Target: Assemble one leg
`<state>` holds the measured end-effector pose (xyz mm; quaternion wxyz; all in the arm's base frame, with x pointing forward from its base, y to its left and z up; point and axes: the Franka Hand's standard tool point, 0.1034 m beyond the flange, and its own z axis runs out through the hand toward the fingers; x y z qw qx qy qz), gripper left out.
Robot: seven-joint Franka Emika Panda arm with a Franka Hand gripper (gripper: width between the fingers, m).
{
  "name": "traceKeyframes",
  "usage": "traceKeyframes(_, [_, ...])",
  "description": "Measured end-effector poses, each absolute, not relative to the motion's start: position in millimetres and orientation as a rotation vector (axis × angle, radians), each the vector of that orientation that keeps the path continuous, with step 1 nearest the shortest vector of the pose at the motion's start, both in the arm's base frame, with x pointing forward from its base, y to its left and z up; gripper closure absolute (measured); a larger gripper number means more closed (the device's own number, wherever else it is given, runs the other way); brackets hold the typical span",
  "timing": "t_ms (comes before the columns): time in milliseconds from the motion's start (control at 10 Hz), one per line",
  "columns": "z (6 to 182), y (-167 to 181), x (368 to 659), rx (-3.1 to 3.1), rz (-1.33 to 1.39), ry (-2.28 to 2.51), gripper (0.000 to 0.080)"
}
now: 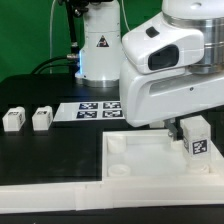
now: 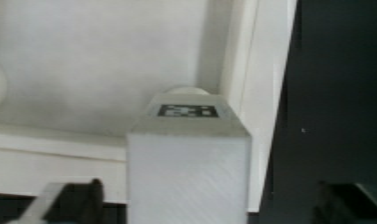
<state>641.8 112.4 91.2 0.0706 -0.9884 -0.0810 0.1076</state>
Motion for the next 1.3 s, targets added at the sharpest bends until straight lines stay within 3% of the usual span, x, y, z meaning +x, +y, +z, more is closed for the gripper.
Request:
traceKeyframes(100, [91.2,112,642,-2.973,0.324,-0.244,0.0375])
traceKeyframes(200, [91.1,113,642,-2.977,0.327,-0.210,0.0375])
traceKeyframes(300, [91.1,113,642,-2.982,0.329,-0.176,0.0509])
traceKeyframes(800, [90.3,110,638,-2.954,0.219,0.681,0.0509])
traceKeyframes(1300, [89.2,101,639,-2.520,0.299,1.618,0.0508])
